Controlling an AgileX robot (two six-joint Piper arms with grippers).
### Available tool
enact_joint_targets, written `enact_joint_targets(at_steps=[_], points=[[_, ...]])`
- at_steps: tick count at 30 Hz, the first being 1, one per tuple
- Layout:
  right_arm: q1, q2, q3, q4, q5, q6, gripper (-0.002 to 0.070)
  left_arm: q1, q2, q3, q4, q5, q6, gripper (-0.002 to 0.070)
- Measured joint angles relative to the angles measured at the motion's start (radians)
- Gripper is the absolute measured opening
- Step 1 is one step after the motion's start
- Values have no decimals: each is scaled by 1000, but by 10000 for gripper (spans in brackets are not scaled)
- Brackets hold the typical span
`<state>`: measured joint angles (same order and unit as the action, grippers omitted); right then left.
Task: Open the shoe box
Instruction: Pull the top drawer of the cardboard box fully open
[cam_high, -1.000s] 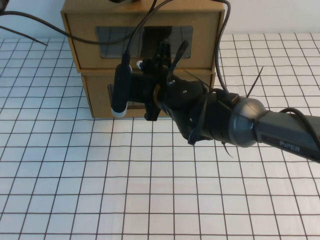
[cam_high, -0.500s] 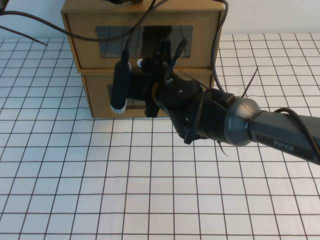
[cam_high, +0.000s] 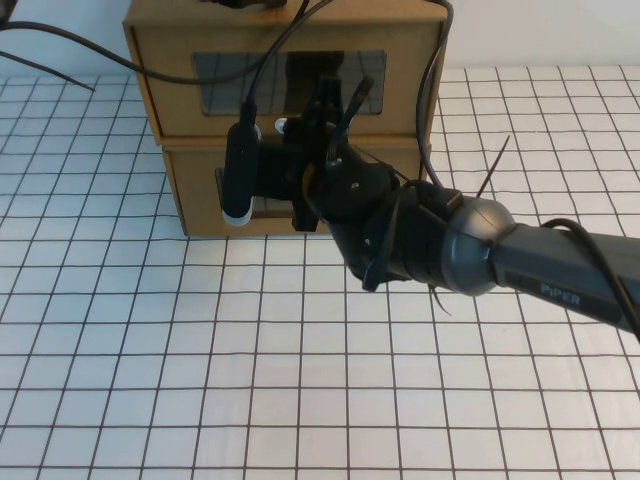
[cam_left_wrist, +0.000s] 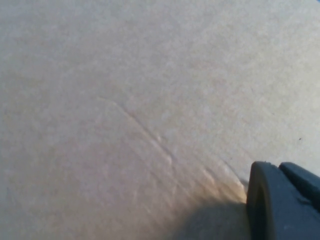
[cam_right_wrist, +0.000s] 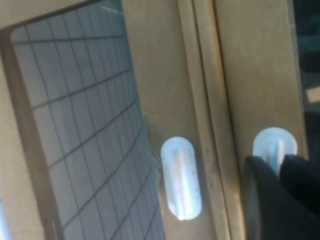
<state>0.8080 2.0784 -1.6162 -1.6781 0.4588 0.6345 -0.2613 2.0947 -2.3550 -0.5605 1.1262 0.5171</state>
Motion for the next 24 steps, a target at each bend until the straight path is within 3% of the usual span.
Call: enact_joint_targets(at_steps=[4,14,24], points=[[0,0,0,-5,4,-2,15,0,0,0,0,2,-14,-2],[15,-2,12,0,30,-4,11,0,0,0,-3,11,-48,-2],[96,-144,188,55,81,-4,6,0,0,-1,-16,51,-71,-2]])
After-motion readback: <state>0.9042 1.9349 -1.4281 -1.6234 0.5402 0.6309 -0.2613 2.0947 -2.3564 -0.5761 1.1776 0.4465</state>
